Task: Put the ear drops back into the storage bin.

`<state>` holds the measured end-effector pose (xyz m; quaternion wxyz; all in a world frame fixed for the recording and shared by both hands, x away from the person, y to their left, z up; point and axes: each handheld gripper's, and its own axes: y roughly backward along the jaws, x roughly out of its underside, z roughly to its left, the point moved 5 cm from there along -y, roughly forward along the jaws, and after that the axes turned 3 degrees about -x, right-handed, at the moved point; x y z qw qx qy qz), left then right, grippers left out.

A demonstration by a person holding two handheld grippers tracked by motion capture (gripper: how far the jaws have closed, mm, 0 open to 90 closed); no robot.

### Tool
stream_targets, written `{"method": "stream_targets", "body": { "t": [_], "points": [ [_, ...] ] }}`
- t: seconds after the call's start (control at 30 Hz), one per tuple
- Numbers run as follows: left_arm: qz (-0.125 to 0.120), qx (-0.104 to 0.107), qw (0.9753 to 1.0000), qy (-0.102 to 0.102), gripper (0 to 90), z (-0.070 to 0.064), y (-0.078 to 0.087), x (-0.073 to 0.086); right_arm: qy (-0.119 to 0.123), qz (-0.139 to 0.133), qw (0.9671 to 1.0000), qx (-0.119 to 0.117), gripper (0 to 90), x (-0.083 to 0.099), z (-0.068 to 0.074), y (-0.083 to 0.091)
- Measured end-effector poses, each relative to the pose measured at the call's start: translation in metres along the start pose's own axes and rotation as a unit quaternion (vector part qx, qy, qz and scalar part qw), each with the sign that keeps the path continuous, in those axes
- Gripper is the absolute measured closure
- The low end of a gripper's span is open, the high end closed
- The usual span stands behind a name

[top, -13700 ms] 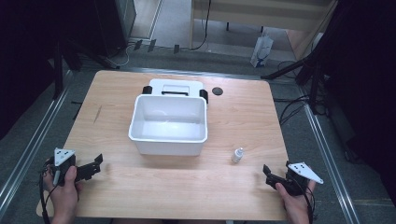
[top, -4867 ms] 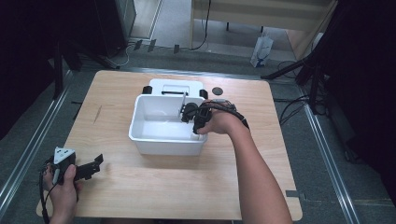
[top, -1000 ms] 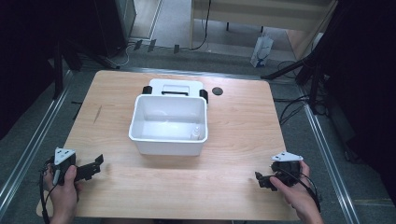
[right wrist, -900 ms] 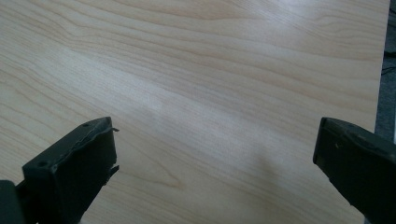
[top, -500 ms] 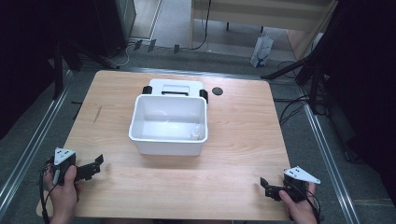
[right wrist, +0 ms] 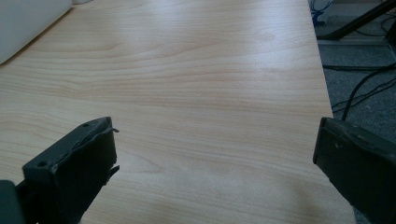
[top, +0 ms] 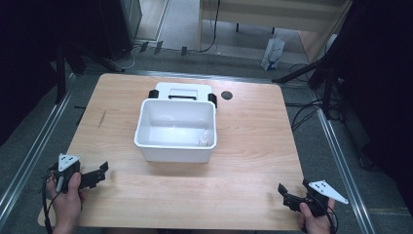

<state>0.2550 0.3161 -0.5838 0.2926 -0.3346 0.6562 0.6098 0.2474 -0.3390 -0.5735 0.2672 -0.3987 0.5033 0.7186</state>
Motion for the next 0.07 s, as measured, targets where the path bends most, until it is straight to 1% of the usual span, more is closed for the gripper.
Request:
{"method": "stream_targets", "body": {
  "t": [0.07],
  "points": [
    [-0.001, 0.0, 1.0, 0.003, 0.2, 0.0002, 0.0003, 0.0001, -0.003, 0.004, 1.0, -0.001, 0.0, 0.0001, -0.0003, -0.0007]
  ]
}}
